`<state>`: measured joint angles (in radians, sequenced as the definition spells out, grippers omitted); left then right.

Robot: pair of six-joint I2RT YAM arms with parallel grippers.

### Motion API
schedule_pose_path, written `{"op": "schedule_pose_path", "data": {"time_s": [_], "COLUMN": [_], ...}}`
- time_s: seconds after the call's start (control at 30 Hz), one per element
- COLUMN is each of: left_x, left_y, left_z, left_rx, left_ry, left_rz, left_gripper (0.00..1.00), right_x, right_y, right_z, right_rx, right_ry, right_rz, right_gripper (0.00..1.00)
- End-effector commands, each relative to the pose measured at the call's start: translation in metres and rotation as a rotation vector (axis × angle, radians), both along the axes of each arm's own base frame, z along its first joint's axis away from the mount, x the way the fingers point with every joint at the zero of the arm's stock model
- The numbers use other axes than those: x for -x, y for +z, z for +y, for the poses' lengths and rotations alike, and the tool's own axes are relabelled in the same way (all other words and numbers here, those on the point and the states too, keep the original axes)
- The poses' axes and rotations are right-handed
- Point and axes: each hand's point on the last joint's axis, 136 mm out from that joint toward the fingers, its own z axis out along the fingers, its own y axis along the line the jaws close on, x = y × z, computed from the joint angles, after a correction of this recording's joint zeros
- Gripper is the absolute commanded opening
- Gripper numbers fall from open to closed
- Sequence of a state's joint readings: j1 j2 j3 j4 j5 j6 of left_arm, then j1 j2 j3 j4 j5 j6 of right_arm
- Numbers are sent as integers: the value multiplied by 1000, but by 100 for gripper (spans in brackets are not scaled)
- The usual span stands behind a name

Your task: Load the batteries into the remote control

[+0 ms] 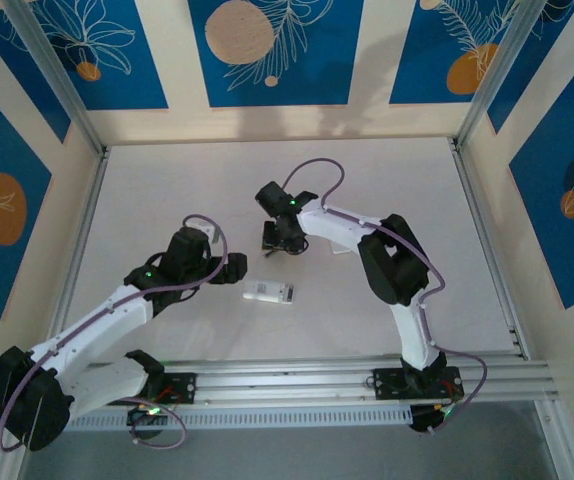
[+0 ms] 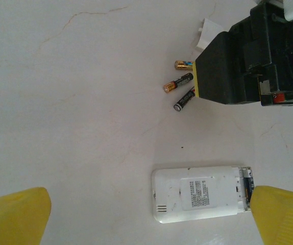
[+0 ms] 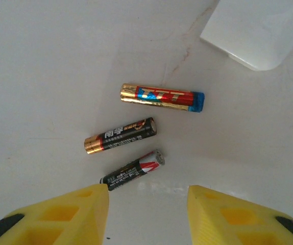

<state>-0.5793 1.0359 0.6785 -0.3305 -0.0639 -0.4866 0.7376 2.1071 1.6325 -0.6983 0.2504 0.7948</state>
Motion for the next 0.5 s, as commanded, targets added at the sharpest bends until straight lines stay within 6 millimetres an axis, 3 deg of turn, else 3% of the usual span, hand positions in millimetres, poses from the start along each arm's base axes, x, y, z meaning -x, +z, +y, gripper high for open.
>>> {"op": "schedule_pose_path", "data": {"time_s": [0.0,0.17,0.4,0.47], "left_x": [3,4,5,6], "left_y": [-7,-8,-5,-5], "left_z": [4,6,10,11], "left_rx": [-36,-44,-48,-47], "left_ry": [-8,-3,6,12], "left_rz": [-3,-3,-19,-22], "left_gripper": [100,100,100,100], "right_x": [1,-5,-3,-2], "right_y": [-4,4,15,13], "right_z": [-1,1,25,23], "right_rx": [43,135,128,159], "right_ry": [-13,103,558,679], "right_rz": [17,-79,-148,-151], "right_gripper": [45,45,45,45]}}
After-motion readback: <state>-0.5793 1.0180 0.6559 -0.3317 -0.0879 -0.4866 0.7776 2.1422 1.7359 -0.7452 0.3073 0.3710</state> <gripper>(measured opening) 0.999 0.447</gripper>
